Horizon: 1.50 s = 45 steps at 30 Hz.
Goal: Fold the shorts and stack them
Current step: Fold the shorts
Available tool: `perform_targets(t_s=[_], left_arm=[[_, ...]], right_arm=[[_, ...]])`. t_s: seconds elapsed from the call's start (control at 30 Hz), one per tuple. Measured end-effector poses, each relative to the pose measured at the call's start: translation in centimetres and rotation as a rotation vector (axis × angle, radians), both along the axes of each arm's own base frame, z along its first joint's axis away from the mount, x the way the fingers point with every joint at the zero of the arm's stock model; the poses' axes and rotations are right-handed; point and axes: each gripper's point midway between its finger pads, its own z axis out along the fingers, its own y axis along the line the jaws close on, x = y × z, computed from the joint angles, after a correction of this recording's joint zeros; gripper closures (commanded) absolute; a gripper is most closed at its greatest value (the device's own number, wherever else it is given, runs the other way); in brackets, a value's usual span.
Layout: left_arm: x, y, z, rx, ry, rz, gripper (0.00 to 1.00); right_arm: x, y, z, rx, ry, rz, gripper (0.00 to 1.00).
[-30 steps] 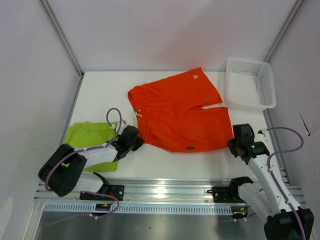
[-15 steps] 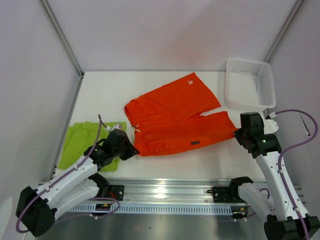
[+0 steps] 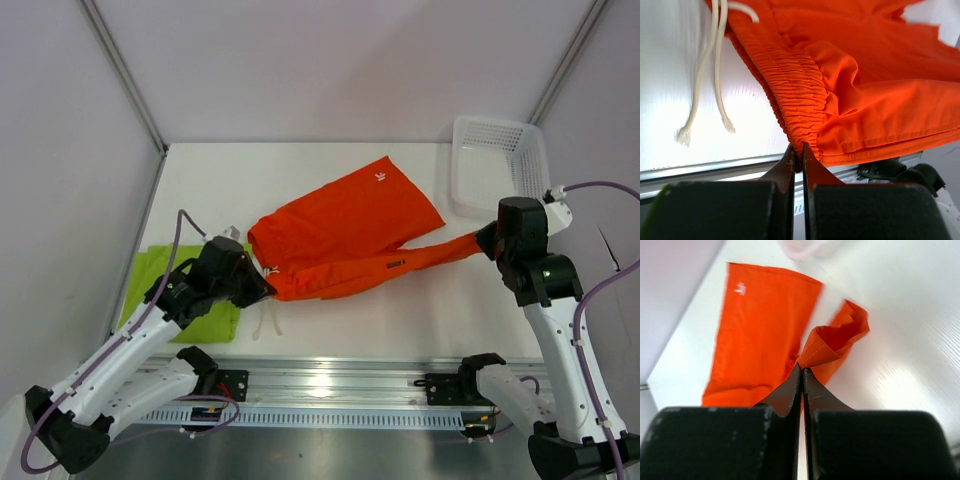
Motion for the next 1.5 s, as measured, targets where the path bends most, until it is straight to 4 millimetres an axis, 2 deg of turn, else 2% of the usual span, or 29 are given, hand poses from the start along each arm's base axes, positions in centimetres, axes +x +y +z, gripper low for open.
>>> perform_targets(t_s=[0.17, 0.3, 0.47, 0.63, 0.77, 0.97, 1.1, 1.23, 1.3, 1.37, 1.5], left_arm=[[1.4, 1.2, 3.4, 0.013, -0.061, 0.070, 1.00], [2.5, 2.3, 5.2, 0.016, -0.104, 0.136, 1.00], [2.8, 2.8, 5.6, 0.009, -0.118, 0.164, 1.00], [2.8, 2.8, 4.6, 0.007, -0.102, 0.170, 1.00], [2.2, 2.0, 2.1, -0.026, -0.061, 0.147, 1.00], [1.7, 0.0, 0.4, -0.082, -0.034, 0.068, 1.00], [1.5, -2.0, -0.5, -0.078, -0.006, 0.000, 1.00], [0.2, -3.9, -2.2, -0.037, 0.046, -0.083, 1.00], [-0.6, -4.5, -2.6, -0.025, 0.064, -0.114, 1.00], [-1.0, -4.9, -2.6, -0.030, 0.070, -0.125, 1.00], [-0.9, -4.4, -1.7, -0.048, 0.044, -0.084, 1.00]], right_arm=[[3.7, 2.0, 2.9, 0.018, -0.125, 0.104, 1.00], [6.0, 3.6, 5.4, 0.047, -0.252, 0.172, 1.00], [7.7, 4.4, 7.4, 0.058, -0.327, 0.206, 1.00], [8.1, 4.7, 7.5, 0.047, -0.330, 0.230, 1.00], [6.7, 3.7, 6.8, 0.024, -0.292, 0.208, 1.00], [1.6, 0.7, 6.7, -0.021, -0.295, 0.150, 1.00], [-0.9, -1.3, 5.1, -0.049, -0.257, 0.069, 1.00], [-3.6, -2.7, 3.1, -0.076, -0.228, 0.006, 1.00], [-4.6, -3.0, 3.4, -0.084, -0.244, -0.007, 1.00], [-5.2, -3.1, 4.5, -0.090, -0.276, -0.010, 1.00], [-4.3, -2.6, 6.1, -0.098, -0.306, 0.028, 1.00]])
